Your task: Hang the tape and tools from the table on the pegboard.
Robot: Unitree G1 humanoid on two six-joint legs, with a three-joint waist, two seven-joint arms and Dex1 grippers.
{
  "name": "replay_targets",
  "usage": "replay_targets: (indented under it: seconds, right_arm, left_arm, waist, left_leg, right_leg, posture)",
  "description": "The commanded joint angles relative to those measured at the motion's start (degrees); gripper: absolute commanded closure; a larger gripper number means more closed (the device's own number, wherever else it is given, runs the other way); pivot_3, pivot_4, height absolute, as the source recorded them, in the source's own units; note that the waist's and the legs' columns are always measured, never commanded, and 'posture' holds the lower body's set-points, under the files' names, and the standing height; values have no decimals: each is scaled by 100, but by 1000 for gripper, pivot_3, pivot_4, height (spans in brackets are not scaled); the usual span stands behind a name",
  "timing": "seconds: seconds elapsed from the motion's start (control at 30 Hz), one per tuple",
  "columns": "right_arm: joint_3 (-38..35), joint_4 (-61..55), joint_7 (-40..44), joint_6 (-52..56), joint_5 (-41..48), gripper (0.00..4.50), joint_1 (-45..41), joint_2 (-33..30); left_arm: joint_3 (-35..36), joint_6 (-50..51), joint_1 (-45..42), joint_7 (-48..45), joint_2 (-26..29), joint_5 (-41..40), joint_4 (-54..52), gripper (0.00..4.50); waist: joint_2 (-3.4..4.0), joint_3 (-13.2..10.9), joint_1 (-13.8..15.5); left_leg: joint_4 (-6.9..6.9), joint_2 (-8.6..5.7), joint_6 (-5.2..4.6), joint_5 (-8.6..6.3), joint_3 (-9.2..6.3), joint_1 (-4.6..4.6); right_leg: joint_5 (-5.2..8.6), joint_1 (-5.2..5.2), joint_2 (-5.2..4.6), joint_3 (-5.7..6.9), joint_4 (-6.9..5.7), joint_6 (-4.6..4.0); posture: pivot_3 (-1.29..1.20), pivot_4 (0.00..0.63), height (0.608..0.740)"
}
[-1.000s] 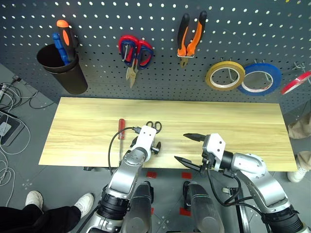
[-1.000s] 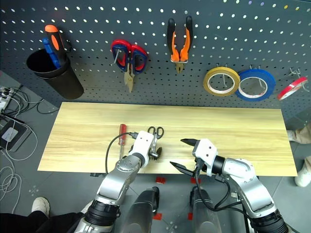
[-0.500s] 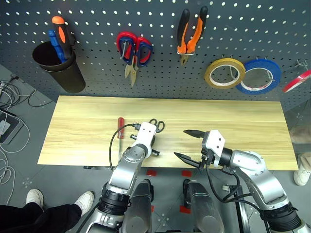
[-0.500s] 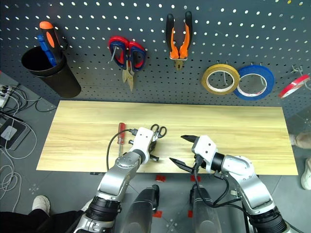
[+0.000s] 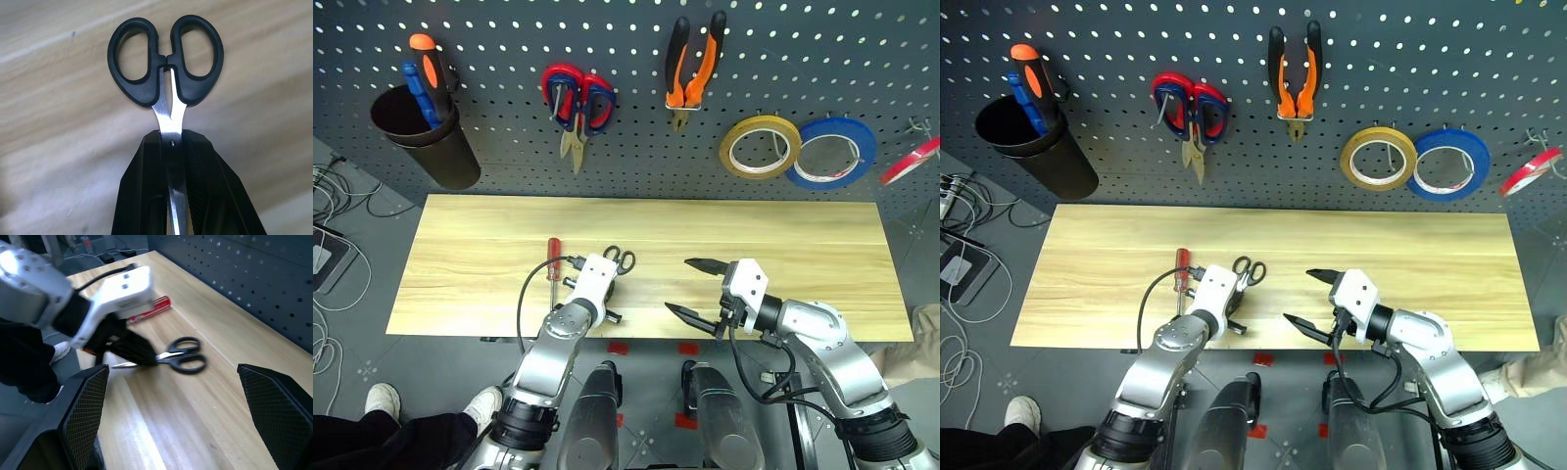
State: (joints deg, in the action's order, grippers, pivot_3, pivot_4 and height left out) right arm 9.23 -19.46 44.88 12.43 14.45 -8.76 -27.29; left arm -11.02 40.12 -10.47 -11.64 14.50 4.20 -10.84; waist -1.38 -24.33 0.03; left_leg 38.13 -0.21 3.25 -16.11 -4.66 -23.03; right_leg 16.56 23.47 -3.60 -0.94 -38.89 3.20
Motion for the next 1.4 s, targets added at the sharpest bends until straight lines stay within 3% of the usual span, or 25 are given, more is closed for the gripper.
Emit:
replay_targets:
  seconds: [0.03, 0.17, 0.33, 0.7, 1.1, 1.4]
  right_arm:
    - [-310, -452, -34, 149, 491, 0, 33, 76]
    - [-591, -814, -195, 414, 1062, 0, 28, 277]
    - [-702, -821, -514, 309, 1057, 0, -100, 525]
    - [-860, -696, -702, 82, 1076, 0, -294, 721]
    - [-796, -235, -765, -204, 844, 0, -539, 881]
    - [-757, -274, -872, -202, 807, 0, -552, 890]
  left_arm:
    - [-82, -552, 181, -135, 329, 223, -655, 4293]
    - [-41, -1341, 380, -150, 780, 536, -1071, 4293]
    - [60, -2273, 582, 1, 1102, 923, -1251, 4293]
    - [395, -3785, 542, 487, 1119, 1502, -1257, 4293]
    - [677, -3879, 1, 746, 719, 1657, -922, 4293]
    - [697, -3809, -116, 779, 514, 1683, -712, 4293]
  waist:
    - [0, 12, 10]
    - [1, 68, 29]
    - [-7, 311, 47]
    - [-14, 878, 142]
    - [-15, 1218, 154]
    - [-16, 1258, 154]
  left_leg:
    - [-4, 0, 4, 2, -3, -2]
    - [-12, 2, 19, 11, -12, -11]
    - [-15, -10, 27, 17, -11, -53]
    - [-12, -27, 26, 24, 0, -78]
    - [-9, -32, 26, 23, 5, -73]
    - [-5, -31, 25, 23, 7, -70]
  right_leg:
    - [0, 4, -1, 3, 0, 0]
    - [0, 14, -2, 11, 5, 0]
    - [0, 60, -28, 17, 6, -1]
    - [-1, 66, -17, 38, 9, -1]
    - [-1, 62, 13, 35, 8, -2]
    - [-2, 62, 17, 30, 1, -3]
  posture:
    - [73, 362, 740]
    - [90, 309, 740]
    - [93, 243, 740]
    - [107, 149, 740]
    - [126, 131, 740]
    - [123, 135, 740]
